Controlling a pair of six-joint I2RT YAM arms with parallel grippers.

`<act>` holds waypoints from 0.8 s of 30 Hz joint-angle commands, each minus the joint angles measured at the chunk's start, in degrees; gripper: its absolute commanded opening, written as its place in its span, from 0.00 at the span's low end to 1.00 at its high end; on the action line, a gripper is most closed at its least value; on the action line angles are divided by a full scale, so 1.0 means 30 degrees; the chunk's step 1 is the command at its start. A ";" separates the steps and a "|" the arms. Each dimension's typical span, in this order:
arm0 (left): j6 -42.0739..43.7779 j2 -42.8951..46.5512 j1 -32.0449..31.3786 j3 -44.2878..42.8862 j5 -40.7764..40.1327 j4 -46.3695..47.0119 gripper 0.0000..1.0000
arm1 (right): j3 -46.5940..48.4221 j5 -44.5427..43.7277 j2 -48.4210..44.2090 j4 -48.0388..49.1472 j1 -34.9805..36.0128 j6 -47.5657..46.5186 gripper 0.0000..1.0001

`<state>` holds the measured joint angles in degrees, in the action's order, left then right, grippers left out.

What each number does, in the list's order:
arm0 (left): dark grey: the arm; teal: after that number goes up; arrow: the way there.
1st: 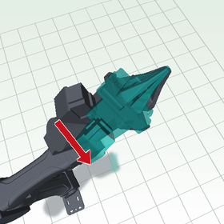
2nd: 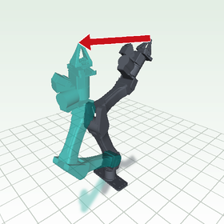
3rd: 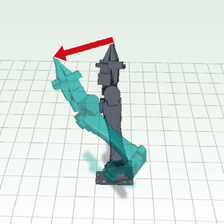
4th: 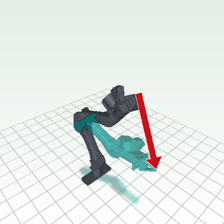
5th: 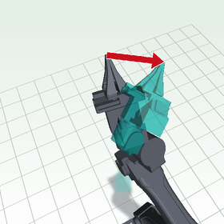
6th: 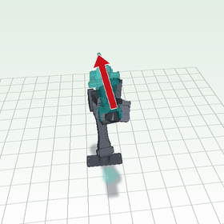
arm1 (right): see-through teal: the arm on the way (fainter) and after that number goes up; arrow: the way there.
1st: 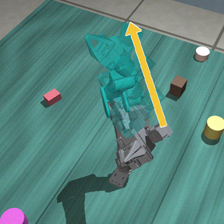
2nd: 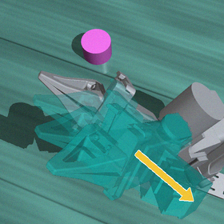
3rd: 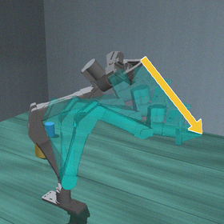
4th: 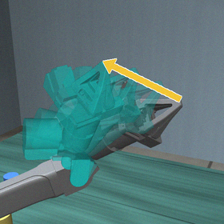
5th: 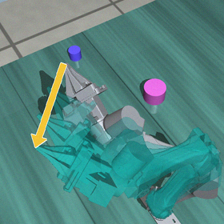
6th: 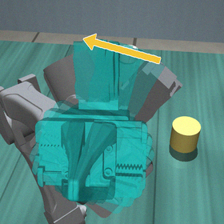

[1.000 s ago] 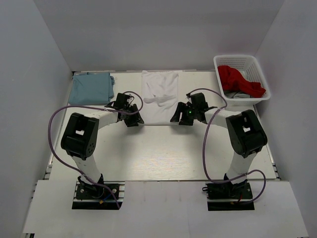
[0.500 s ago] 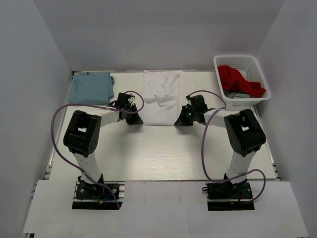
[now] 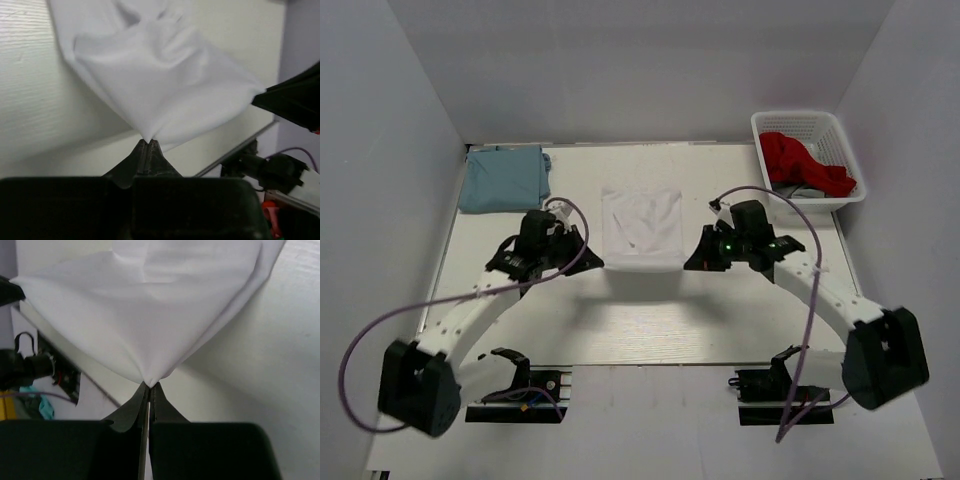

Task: Fold and stack the t-shirts
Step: Fold the long partially folded tshirt into a neat square

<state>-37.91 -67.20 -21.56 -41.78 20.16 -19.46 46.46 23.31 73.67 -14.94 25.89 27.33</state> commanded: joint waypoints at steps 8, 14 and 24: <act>-0.0486 0.8065 -0.0108 -0.0253 0.3181 -0.6110 0.00 | 0.1037 0.4678 -0.5597 -0.8613 -0.0016 -0.1756 0.00; -0.0927 0.9158 -0.0108 -0.0280 0.2803 -0.6723 0.00 | 0.1241 0.5909 -0.5252 -0.9258 -0.0046 -0.2107 0.00; -0.0752 0.7373 0.0097 -0.1804 0.0606 -0.5641 0.00 | 0.3380 0.3982 -0.3523 -0.7270 -0.0163 -0.1612 0.00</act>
<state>-40.73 -44.16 -21.98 -43.18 26.37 -37.71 53.49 38.15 61.49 -39.53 25.89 22.46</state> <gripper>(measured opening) 0.022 0.012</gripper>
